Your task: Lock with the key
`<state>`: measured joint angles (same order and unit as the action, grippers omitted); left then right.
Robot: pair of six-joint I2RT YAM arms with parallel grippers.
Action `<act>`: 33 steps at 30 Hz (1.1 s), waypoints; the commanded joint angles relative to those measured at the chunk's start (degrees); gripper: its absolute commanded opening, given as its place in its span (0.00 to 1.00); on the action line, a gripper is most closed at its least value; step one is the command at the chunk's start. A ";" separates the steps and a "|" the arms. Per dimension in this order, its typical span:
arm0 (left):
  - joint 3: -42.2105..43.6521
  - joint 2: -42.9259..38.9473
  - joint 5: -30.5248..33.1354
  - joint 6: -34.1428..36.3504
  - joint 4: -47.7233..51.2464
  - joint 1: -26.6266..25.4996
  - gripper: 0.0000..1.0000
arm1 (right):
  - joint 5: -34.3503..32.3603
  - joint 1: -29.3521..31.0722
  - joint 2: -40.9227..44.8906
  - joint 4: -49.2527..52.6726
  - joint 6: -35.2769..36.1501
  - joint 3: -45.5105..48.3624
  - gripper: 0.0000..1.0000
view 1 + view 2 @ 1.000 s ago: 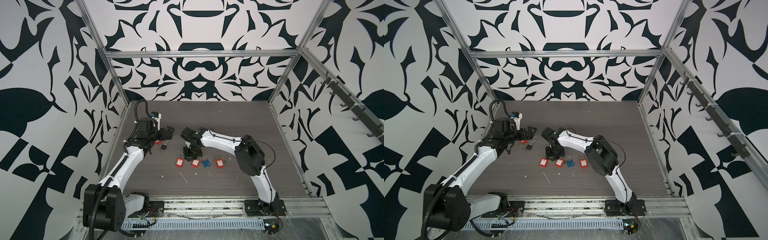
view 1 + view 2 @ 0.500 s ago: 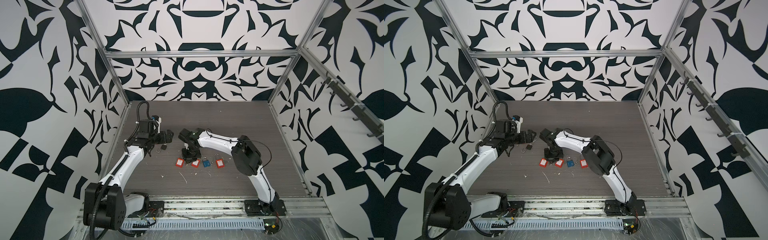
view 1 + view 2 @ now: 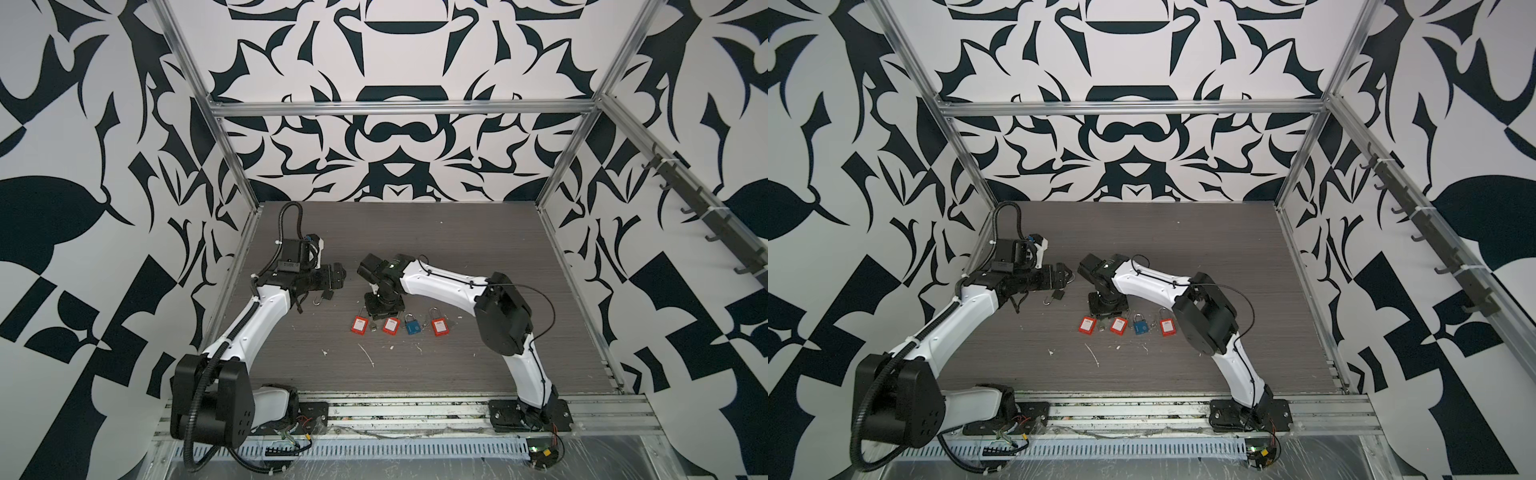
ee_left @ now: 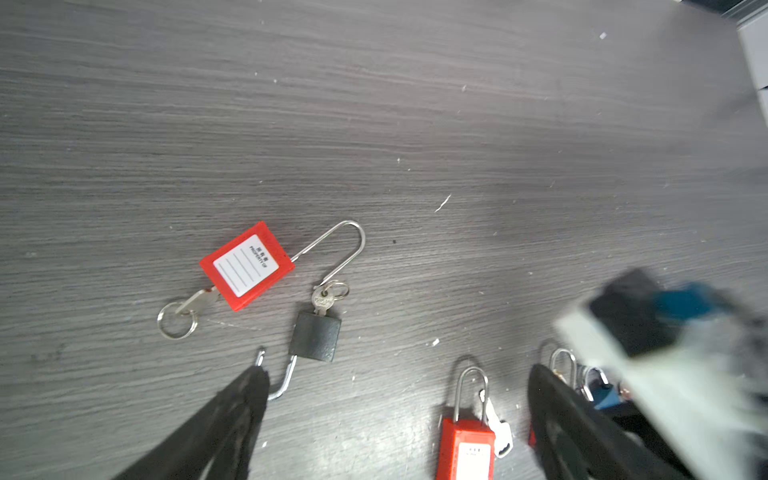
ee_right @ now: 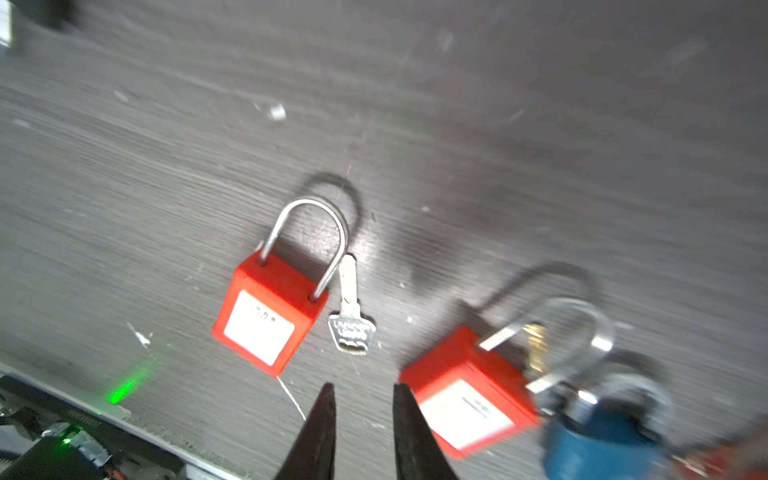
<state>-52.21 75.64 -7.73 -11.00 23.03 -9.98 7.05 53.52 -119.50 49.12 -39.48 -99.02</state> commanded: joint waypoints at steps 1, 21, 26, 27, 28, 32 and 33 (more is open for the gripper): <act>-4.09 4.44 3.67 0.18 6.82 0.25 0.99 | -11.25 0.29 8.83 -3.30 3.62 1.95 0.29; -11.90 22.81 11.43 -3.39 11.25 -4.53 0.99 | -26.94 -0.13 25.73 -17.81 15.22 25.78 0.42; -13.24 25.88 12.55 -2.78 11.42 -5.93 0.99 | -28.54 -0.13 30.80 -22.68 16.82 30.89 0.42; -13.36 26.42 12.52 -2.73 11.45 -5.93 0.99 | -28.65 -0.09 31.60 -23.31 16.95 31.84 0.42; -13.45 26.85 12.47 -2.69 11.34 -6.01 0.99 | -28.71 -0.18 32.22 -23.48 16.89 32.46 0.42; -14.29 28.71 12.20 -1.12 12.09 -7.73 0.99 | -29.62 -0.15 32.92 -21.75 16.02 33.49 0.41; -14.41 29.05 12.85 -0.74 12.09 -8.47 0.99 | -29.98 -0.17 33.08 -21.30 15.97 33.66 0.41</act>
<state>-65.14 103.35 3.97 -12.99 32.64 -16.88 -20.47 53.30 -87.48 28.36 -22.81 -66.13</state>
